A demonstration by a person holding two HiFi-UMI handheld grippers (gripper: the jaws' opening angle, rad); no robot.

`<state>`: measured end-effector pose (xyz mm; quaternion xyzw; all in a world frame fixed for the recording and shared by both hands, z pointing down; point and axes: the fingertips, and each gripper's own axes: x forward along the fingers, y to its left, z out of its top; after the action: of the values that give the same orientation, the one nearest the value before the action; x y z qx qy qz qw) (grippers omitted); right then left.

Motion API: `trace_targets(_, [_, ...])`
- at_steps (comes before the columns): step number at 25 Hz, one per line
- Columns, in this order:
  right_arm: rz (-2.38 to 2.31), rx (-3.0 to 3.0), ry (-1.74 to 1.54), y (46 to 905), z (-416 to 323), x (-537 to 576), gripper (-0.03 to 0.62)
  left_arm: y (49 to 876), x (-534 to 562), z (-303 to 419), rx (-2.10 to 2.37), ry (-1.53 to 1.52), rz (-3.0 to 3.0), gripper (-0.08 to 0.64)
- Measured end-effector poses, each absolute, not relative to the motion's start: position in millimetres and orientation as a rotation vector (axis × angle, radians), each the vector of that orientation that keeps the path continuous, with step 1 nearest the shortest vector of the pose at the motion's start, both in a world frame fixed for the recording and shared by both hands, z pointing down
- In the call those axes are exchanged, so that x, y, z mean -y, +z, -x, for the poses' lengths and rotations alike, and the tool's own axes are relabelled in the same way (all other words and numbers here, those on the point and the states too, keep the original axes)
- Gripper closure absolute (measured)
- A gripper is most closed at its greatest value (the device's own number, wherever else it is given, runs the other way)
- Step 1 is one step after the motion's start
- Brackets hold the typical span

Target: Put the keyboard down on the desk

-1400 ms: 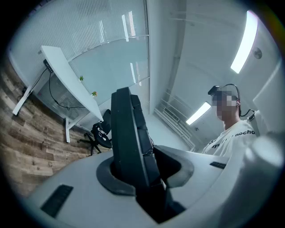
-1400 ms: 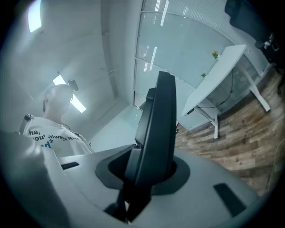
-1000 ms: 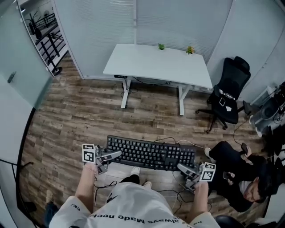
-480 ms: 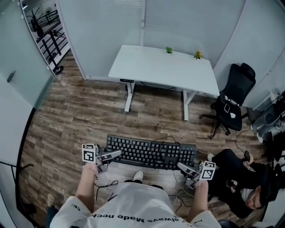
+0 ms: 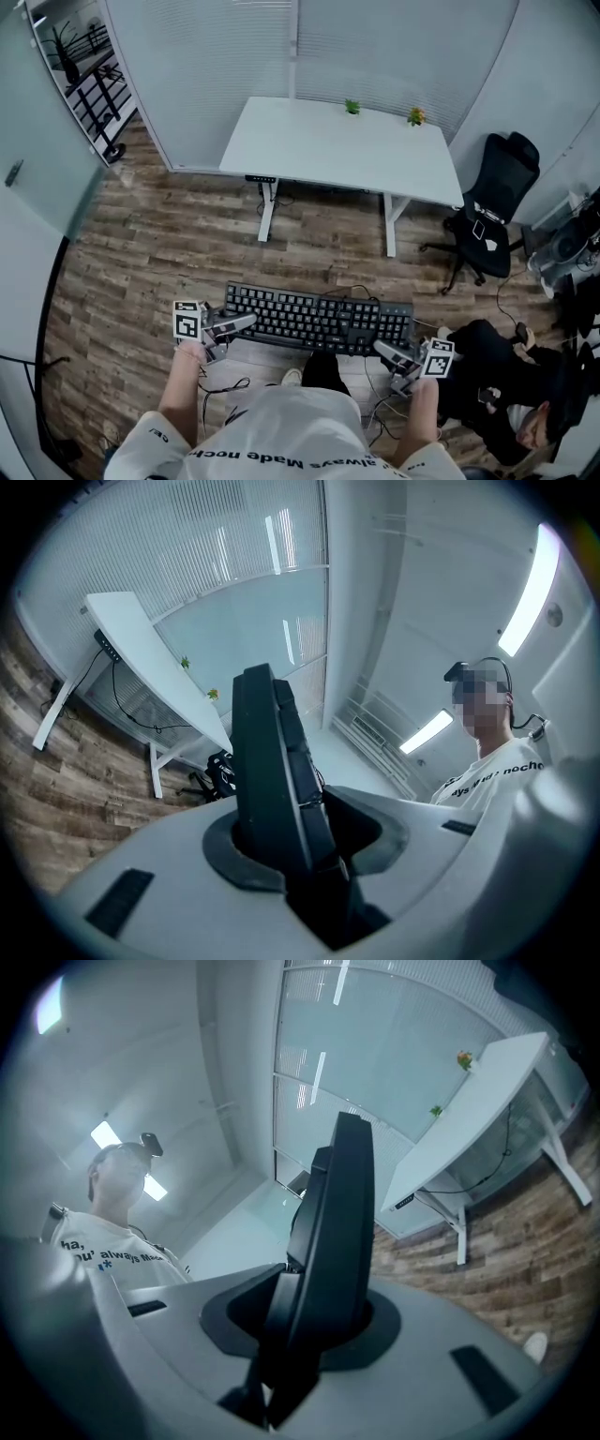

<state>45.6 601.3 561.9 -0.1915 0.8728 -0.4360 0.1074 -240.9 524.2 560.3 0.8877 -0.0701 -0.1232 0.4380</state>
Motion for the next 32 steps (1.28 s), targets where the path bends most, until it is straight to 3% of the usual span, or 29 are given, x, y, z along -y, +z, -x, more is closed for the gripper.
trace_targets(32, [0.531, -2.548, -1.315, 558.6, -221.9, -302.7, 0.476, 548.5, -230.4, 64.3, 0.21, -0.282, -2.19, 0.416])
